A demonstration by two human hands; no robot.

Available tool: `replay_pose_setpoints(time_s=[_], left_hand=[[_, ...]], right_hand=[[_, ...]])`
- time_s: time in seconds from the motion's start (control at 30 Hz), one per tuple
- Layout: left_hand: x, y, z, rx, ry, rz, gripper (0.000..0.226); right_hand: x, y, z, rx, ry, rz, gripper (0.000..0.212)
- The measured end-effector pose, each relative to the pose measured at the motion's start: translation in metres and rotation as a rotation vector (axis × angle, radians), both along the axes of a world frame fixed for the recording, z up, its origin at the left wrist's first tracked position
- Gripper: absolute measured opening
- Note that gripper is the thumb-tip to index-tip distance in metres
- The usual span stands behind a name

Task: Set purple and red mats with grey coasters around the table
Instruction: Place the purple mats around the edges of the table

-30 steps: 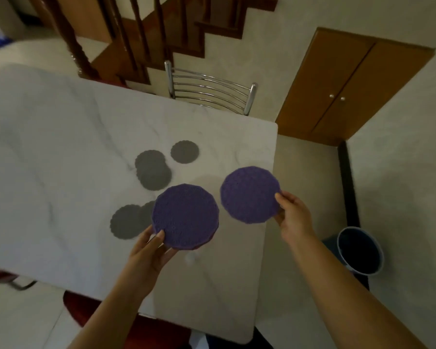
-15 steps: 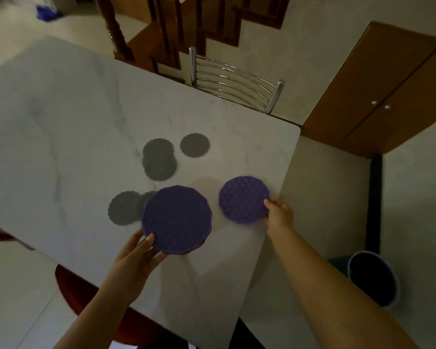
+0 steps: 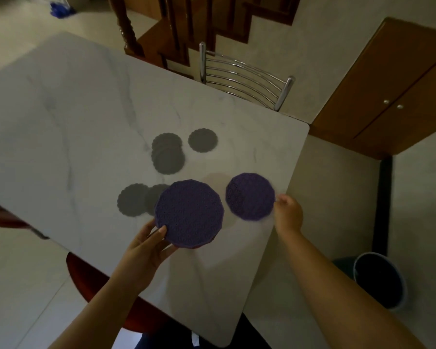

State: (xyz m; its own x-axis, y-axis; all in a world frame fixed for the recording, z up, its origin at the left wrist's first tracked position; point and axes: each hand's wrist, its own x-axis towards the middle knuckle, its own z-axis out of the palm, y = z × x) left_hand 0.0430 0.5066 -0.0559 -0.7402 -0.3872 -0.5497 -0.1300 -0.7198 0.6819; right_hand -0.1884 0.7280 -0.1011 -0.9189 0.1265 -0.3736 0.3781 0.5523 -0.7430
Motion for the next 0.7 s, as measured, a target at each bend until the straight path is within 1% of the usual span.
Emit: replay_pose_setpoints(time_s=[0.07, 0.13, 0.23, 0.3, 0.37, 0.5, 0.57, 0.7], left_hand=[[0.002, -0.002, -0.001, 0.012, -0.002, -0.01, 0.046], [0.002, -0.007, -0.002, 0.012, -0.002, -0.031, 0.046], [0.008, -0.013, -0.003, 0.04, 0.012, -0.059, 0.044], [0.012, -0.019, -0.005, 0.069, 0.024, -0.074, 0.044], [0.015, -0.029, -0.005, 0.079, 0.025, -0.089, 0.047], [0.021, -0.059, -0.007, 0.069, 0.023, -0.164, 0.048], [0.026, -0.082, -0.011, 0.068, 0.019, -0.196, 0.046], [0.037, -0.149, -0.015, 0.054, 0.034, -0.278, 0.041]], right_hand=[[0.008, -0.006, 0.017, -0.056, 0.09, -0.003, 0.024], [0.02, -0.019, 0.035, -0.179, 0.113, 0.067, 0.021], [0.054, -0.045, 0.056, -0.305, -0.004, 0.276, 0.027], [0.081, -0.061, 0.062, -0.32, -0.075, 0.389, 0.034], [0.103, -0.075, 0.067, -0.282, -0.026, 0.438, 0.038], [0.128, -0.103, 0.071, -0.176, 0.104, 0.472, 0.045], [0.139, -0.121, 0.071, -0.159, 0.101, 0.427, 0.046], [0.163, -0.173, 0.077, -0.327, -0.012, 0.219, 0.041]])
